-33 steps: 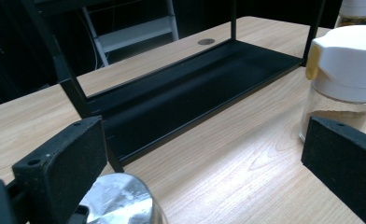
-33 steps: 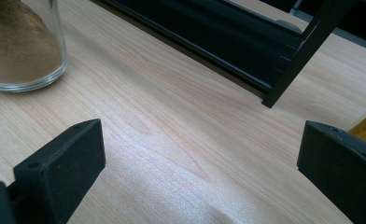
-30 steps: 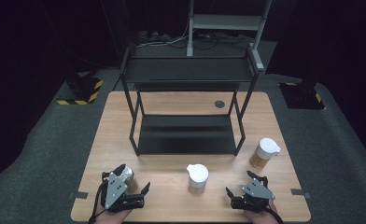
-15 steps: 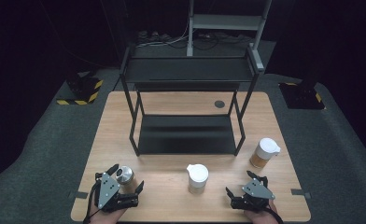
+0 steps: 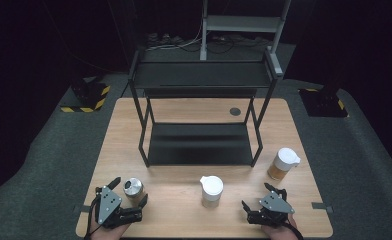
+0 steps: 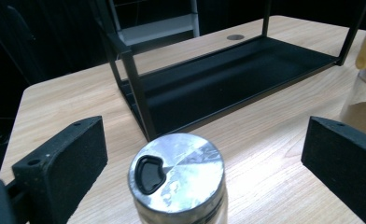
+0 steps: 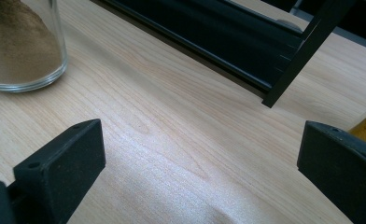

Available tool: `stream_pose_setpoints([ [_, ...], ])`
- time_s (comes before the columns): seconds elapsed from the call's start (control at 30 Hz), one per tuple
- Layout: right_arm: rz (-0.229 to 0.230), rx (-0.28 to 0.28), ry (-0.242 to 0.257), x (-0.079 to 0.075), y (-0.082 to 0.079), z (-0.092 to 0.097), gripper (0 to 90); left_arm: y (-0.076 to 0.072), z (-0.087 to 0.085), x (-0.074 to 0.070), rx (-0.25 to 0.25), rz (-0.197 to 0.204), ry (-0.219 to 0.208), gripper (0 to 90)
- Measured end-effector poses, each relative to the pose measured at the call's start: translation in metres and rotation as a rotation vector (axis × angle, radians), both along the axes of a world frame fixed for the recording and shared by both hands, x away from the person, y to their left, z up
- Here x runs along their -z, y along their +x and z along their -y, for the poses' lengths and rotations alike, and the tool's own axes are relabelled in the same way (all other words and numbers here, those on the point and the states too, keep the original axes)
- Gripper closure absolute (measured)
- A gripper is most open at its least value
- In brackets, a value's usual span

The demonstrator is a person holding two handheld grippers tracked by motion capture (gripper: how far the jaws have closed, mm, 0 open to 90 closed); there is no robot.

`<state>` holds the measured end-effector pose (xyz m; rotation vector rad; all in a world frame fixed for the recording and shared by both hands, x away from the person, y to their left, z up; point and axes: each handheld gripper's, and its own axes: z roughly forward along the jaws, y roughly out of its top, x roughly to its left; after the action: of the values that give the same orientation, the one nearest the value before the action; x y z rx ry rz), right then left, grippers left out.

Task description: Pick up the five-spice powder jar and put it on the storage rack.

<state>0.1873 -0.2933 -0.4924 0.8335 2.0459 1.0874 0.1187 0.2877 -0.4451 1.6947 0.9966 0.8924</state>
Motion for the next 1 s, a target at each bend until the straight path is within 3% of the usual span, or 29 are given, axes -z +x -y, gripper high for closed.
stream_pose_setpoints([
  [1.0,-0.002,0.002,0.001,0.000,0.000,0.000,0.2,0.008,-0.009,0.020,-0.013,-0.033,-0.025,0.4],
])
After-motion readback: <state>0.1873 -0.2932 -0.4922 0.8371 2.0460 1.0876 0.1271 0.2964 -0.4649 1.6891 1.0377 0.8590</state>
